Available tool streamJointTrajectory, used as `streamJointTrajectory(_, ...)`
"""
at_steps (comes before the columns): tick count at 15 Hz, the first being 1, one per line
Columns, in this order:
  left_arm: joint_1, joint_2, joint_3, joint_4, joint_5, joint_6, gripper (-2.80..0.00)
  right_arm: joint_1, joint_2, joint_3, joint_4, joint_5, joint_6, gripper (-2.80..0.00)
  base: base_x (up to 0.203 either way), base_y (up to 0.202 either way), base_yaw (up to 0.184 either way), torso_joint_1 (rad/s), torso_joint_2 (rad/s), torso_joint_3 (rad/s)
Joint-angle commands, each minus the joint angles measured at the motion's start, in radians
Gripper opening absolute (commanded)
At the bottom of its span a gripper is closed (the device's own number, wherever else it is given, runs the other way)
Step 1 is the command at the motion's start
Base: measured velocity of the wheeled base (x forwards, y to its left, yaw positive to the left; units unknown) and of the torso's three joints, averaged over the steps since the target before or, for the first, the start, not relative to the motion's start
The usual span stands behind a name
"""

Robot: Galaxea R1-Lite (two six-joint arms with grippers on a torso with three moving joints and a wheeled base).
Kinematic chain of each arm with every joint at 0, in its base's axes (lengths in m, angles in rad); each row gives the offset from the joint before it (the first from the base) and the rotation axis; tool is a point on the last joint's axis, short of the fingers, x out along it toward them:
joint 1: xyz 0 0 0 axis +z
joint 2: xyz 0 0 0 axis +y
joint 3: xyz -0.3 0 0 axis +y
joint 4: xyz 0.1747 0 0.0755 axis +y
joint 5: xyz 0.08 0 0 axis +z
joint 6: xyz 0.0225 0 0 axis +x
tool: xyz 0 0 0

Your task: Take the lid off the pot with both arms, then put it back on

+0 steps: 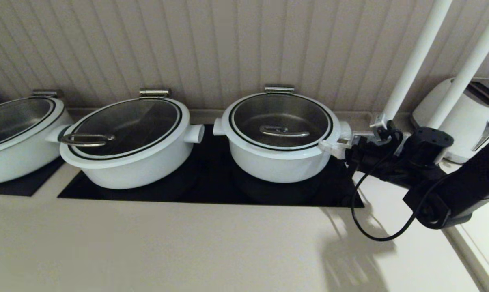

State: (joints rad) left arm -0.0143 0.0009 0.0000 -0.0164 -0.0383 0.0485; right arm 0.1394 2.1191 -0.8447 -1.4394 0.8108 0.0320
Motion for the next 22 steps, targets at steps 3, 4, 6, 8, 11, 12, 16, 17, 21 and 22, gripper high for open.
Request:
streamJointTrajectory(3, 0.000, 0.000, 0.000, 0.000, 0.000, 0.001, -2.80, 0.000, 0.030, -0.004, -0.012, 0.004, 0.000, -2.80, 0.000, 0.000, 0.000, 0.000, 0.00, 0.000)
streamJointTrajectory(4, 0.000, 0.001, 0.000, 0.000, 0.000, 0.001, -2.80, 0.000, 0.028, -0.004, -0.012, 0.004, 0.000, -2.80, 0.000, 0.000, 0.000, 0.000, 0.00, 0.000)
streamJointTrajectory(6, 0.000, 0.001, 0.000, -0.004, 0.000, 0.001, -2.80, -0.001, 0.014, -0.008, -0.011, 0.004, 0.003, -2.80, 0.000, 0.000, 0.000, 0.000, 0.00, 0.000)
streamJointTrajectory(8, -0.001, -0.001, 0.000, -0.004, 0.000, 0.001, -2.80, -0.009, -0.022, -0.008, -0.006, 0.004, 0.005, -2.80, 0.000, 0.000, 0.000, 0.000, 0.00, 0.000)
streamJointTrajectory(11, -0.001, 0.001, 0.000, -0.004, -0.002, 0.001, -2.80, -0.034, -0.103, 0.002, 0.005, 0.004, 0.008, -2.80, 0.000, 0.000, 0.000, 0.000, 0.00, 0.000)
streamJointTrajectory(12, 0.000, 0.001, 0.000, -0.004, -0.001, 0.001, -2.80, -0.041, -0.136, 0.002, 0.017, 0.004, 0.016, -2.80, 0.000, 0.000, 0.000, 0.000, 0.00, 0.000)
streamJointTrajectory(16, 0.000, 0.000, 0.000, -0.004, 0.000, 0.001, -2.80, -0.044, -0.260, 0.008, 0.039, 0.001, 0.054, -2.80, 0.000, 0.000, 0.000, 0.000, 0.00, 0.000)
streamJointTrajectory(17, 0.000, 0.001, 0.000, -0.004, 0.000, 0.001, -2.80, -0.044, -0.292, 0.022, 0.040, 0.001, 0.055, -2.80, 0.000, 0.000, 0.000, 0.000, 0.00, 0.000)
streamJointTrajectory(21, 0.000, 0.001, 0.000, -0.004, -0.001, 0.001, -2.80, -0.044, -0.431, 0.122, 0.040, -0.002, 0.056, -2.80, 0.000, 0.000, 0.000, 0.000, 0.00, 0.000)
streamJointTrajectory(22, 0.000, 0.000, 0.000, -0.004, 0.000, 0.001, -2.80, -0.044, -0.471, 0.145, 0.040, -0.003, 0.056, -2.80, 0.000, 0.000, 0.000, 0.000, 0.00, 0.000)
